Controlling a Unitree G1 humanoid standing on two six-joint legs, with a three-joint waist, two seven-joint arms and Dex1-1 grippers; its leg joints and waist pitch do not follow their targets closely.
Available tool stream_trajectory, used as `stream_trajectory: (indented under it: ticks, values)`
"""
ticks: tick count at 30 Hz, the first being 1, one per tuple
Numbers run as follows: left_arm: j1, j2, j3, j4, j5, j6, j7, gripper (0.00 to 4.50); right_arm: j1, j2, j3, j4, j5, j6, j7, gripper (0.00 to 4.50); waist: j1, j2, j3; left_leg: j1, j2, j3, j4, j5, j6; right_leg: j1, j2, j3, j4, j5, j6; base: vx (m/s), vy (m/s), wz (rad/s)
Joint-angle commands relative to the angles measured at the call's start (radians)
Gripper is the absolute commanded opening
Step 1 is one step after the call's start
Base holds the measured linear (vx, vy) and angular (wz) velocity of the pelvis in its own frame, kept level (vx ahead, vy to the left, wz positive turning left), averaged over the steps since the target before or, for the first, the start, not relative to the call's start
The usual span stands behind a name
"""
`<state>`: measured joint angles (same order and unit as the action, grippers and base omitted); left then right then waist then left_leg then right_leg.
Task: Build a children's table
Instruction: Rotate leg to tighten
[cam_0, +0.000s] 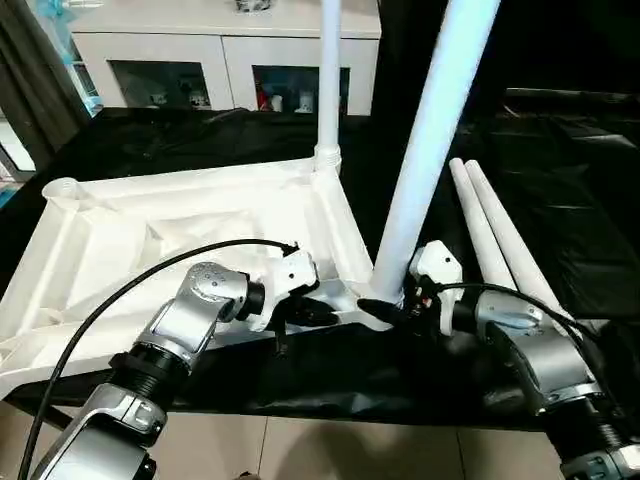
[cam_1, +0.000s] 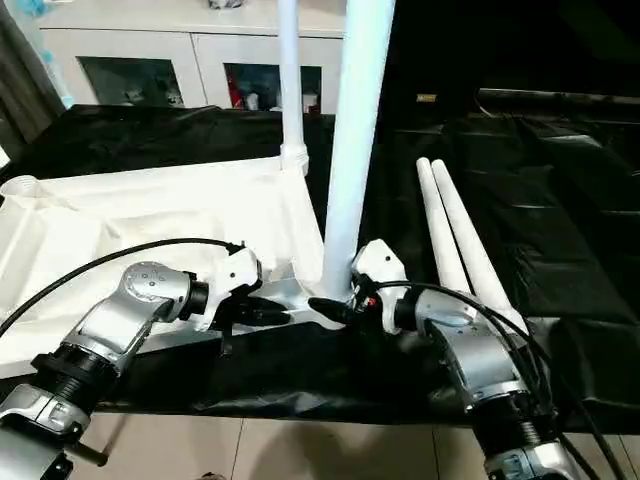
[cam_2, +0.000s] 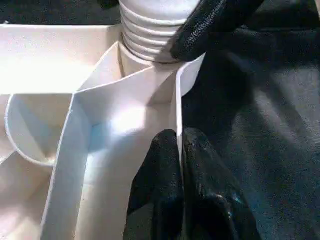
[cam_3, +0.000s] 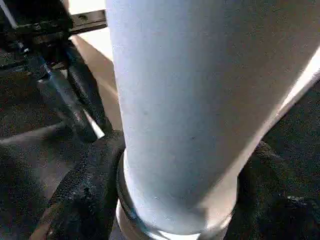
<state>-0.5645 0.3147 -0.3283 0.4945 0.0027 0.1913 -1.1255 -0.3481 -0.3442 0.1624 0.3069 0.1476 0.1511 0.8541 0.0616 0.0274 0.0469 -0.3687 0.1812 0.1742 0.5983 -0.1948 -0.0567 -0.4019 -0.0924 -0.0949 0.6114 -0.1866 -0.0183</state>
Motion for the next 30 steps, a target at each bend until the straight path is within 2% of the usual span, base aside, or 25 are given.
stream_trajectory:
  ticks: [1, 3, 6, 7, 9, 13, 17, 19, 23, 24, 25, 27, 28, 30]
  values:
    - [-0.041, -0.06, 0.039, 0.057, -0.006, 0.013, 0.105, 0.0, -0.001, 0.061, -0.067, 0.066, -0.006, 0.039, -0.177, 2.72, -0.003, -0.012, -0.061, 0.004, 0.044, -0.01, -0.067, -0.147, 0.068, 0.056, -0.061, 0.056, -0.079, -0.196, -0.219, 0.0, 0.0, 0.0]
    - [-0.068, -0.096, 0.063, 0.104, -0.003, 0.027, 0.185, 0.0, -0.002, 0.104, -0.085, 0.096, -0.017, 0.053, -0.271, 2.72, -0.001, -0.015, -0.064, 0.005, 0.044, -0.012, -0.068, -0.138, 0.055, 0.06, -0.063, 0.055, -0.079, -0.214, -0.208, 0.0, 0.0, 0.0]
    - [-0.114, -0.149, 0.072, 0.192, 0.034, 0.033, 0.33, 0.0, -0.023, 0.194, -0.115, 0.15, -0.036, 0.055, -0.449, 2.72, -0.003, -0.014, -0.061, 0.011, 0.041, -0.011, -0.069, -0.166, 0.038, 0.054, -0.065, 0.056, -0.088, -0.266, -0.191, 0.0, 0.0, 0.0]
    - [-0.134, -0.177, 0.076, 0.227, 0.046, 0.039, 0.396, 0.0, -0.046, 0.243, -0.129, 0.182, -0.041, 0.063, -0.536, 2.72, -0.003, -0.006, -0.06, 0.011, 0.041, -0.013, -0.071, -0.172, 0.028, 0.053, -0.063, 0.055, -0.088, -0.278, -0.186, 0.0, 0.0, 0.0]
    - [-0.15, -0.2, 0.077, 0.251, 0.056, 0.037, 0.444, 0.0, -0.072, 0.287, -0.133, 0.214, -0.049, 0.061, -0.602, 2.72, -0.005, -0.008, -0.061, 0.009, 0.041, -0.014, -0.073, -0.176, 0.025, 0.056, -0.063, 0.055, -0.09, -0.275, -0.179, 0.0, 0.0, 0.0]
    - [-0.169, -0.233, 0.064, 0.283, 0.078, 0.009, 0.476, 0.0, -0.117, 0.354, -0.122, 0.273, -0.067, 0.024, -0.656, 2.72, -0.006, -0.008, -0.063, 0.004, 0.039, -0.014, -0.072, -0.158, 0.036, 0.057, -0.064, 0.054, -0.088, -0.232, -0.182, 0.0, 0.0, 0.0]
    - [-0.174, -0.238, 0.057, 0.3, 0.078, -0.012, 0.465, 0.0, -0.13, 0.374, -0.117, 0.289, -0.081, -0.012, -0.657, 2.72, -0.007, -0.008, -0.059, 0.005, 0.041, -0.014, -0.075, -0.191, 0.04, 0.056, -0.064, 0.054, -0.093, -0.273, -0.172, 0.0, 0.0, 0.0]
    - [-0.167, -0.226, 0.052, 0.298, 0.078, -0.028, 0.447, 0.0, -0.126, 0.376, -0.121, 0.273, -0.062, -0.031, -0.62, 3.28, -0.007, -0.009, -0.059, 0.007, 0.041, -0.015, -0.076, -0.211, 0.036, 0.055, -0.065, 0.055, -0.097, -0.31, -0.161, 0.0, 0.0, 0.0]
    - [-0.156, -0.206, 0.052, 0.291, 0.075, -0.048, 0.406, 0.0, -0.123, 0.354, -0.121, 0.251, -0.05, -0.032, -0.567, 3.6, -0.011, -0.009, -0.059, 0.0, 0.04, -0.017, -0.078, -0.207, 0.047, 0.06, -0.065, 0.053, -0.096, -0.311, -0.153, 0.0, 0.0, 0.0]
    - [-0.15, -0.193, 0.05, 0.283, 0.075, -0.06, 0.383, 0.0, -0.119, 0.334, -0.124, 0.229, -0.04, -0.018, -0.542, 3.69, -0.013, -0.013, -0.059, 0.0, 0.041, -0.017, -0.078, -0.203, 0.05, 0.059, -0.065, 0.054, -0.096, -0.305, -0.154, 0.0, 0.0, 0.0]
    - [-0.139, -0.171, 0.049, 0.269, 0.07, -0.072, 0.341, 0.0, -0.104, 0.29, -0.114, 0.176, -0.021, 0.015, -0.459, 3.69, -0.014, -0.011, -0.06, 0.0, 0.041, -0.016, -0.076, -0.192, 0.054, 0.058, -0.065, 0.054, -0.094, -0.291, -0.162, 0.0, 0.0, 0.0]
    - [-0.131, -0.155, 0.046, 0.26, 0.065, -0.09, 0.307, 0.0, -0.085, 0.249, -0.091, 0.127, -0.015, 0.034, -0.387, 3.69, -0.011, -0.012, -0.06, -0.002, 0.042, -0.015, -0.074, -0.175, 0.074, 0.062, -0.063, 0.055, -0.091, -0.253, -0.166, 0.0, 0.0, 0.0]
    - [-0.12, -0.136, 0.043, 0.247, 0.056, -0.107, 0.264, 0.0, -0.057, 0.199, -0.063, 0.064, -0.001, 0.062, -0.295, 3.69, -0.007, -0.012, -0.061, -0.002, 0.045, -0.015, -0.073, -0.163, 0.082, 0.064, -0.064, 0.056, -0.088, -0.232, -0.169, 0.0, 0.0, 0.0]
    - [-0.111, -0.119, 0.039, 0.233, 0.047, -0.112, 0.227, 0.0, -0.035, 0.155, -0.048, 0.017, 0.012, 0.081, -0.23, 3.69, -0.006, -0.013, -0.063, -0.003, 0.045, -0.016, -0.072, -0.147, 0.091, 0.064, -0.065, 0.055, -0.084, -0.201, -0.181, 0.0, 0.0, 0.0]
